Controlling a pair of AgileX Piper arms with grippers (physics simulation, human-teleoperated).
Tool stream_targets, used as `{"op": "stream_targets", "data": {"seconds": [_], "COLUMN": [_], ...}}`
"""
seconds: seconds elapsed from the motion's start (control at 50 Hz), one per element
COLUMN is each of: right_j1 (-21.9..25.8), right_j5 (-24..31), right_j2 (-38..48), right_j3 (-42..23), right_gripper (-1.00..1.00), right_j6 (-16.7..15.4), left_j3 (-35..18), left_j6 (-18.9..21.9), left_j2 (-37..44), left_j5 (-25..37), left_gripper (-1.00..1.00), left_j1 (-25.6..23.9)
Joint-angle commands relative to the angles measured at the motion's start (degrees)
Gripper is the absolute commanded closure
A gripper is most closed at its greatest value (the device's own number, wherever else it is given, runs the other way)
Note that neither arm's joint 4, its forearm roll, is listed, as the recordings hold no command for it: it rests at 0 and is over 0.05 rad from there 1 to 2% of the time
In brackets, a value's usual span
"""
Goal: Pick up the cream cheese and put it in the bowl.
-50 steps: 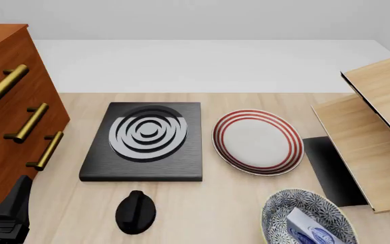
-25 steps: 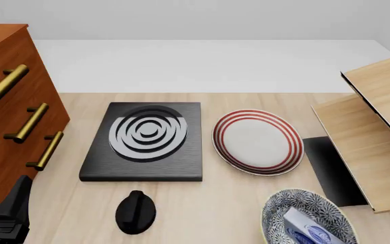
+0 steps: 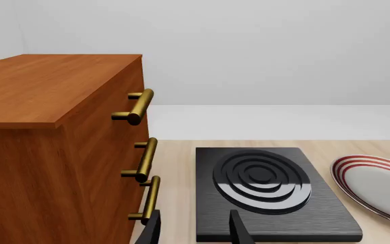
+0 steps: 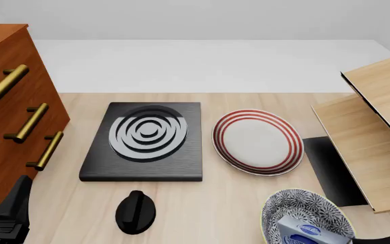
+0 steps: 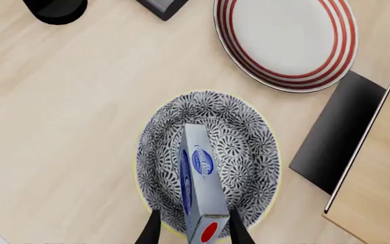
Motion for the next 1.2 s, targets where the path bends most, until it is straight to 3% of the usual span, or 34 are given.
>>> {"op": "stream_targets", "data": {"seconds": [0.02,0.52,0.8,1.2], "right_j1": [0.3,-1.5,-0.4,1.5], "right_j5": [0.8,7.4,7.5,6.8], "right_j2": [0.2,1.2,3.3,2.6], "right_j3": [-1.0,-14.9,-22.1,-35.4], "right_gripper": [-1.0,-1.0,-1.0,-1.0], "right_j6": [0.1,-3.0,-3.3,0.2], "left_j3": [0.0,0.0,0.0,0.0], "left_j6": [0.0,0.0,0.0,0.0], "left_j2": [0.0,0.0,0.0,0.0], "left_j5": [0.0,0.0,0.0,0.0], "left_gripper": [-1.0,-1.0,-1.0,-1.0], "left_j1": [0.0,0.0,0.0,0.0]}}
